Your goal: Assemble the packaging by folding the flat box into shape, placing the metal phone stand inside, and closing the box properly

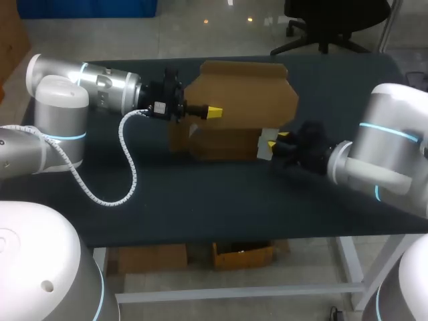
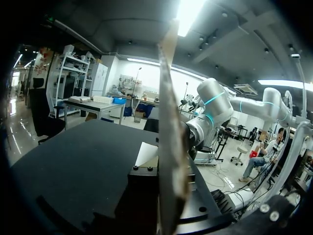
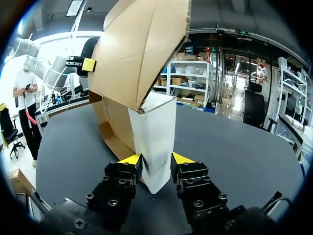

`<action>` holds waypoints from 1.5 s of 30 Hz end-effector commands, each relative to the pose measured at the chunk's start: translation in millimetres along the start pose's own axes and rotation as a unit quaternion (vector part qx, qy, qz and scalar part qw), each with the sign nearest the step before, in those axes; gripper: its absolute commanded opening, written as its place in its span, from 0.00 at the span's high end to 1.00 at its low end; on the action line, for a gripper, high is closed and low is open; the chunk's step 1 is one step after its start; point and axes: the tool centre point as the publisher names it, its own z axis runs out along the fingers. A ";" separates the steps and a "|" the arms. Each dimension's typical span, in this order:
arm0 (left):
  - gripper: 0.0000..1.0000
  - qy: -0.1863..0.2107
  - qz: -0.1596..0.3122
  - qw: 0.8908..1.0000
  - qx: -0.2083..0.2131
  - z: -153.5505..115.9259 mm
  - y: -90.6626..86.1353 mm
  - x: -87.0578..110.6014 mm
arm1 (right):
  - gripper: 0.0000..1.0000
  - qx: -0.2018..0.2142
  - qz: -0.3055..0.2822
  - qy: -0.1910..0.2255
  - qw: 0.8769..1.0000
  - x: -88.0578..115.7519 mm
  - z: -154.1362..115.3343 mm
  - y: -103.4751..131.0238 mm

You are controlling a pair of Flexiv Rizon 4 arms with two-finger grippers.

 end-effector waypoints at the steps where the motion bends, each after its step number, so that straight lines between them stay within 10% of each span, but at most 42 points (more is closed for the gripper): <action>1: 1.00 0.002 0.000 1.000 -0.001 0.5 2.4 -0.7 | 0.65 -0.008 0.001 -0.049 0.999 3.7 7.7 -1.5; 45: 1.00 0.002 0.000 1.000 -0.001 0.5 2.4 -0.7 | 0.71 -0.009 0.084 -0.188 0.978 4.1 16.7 4.3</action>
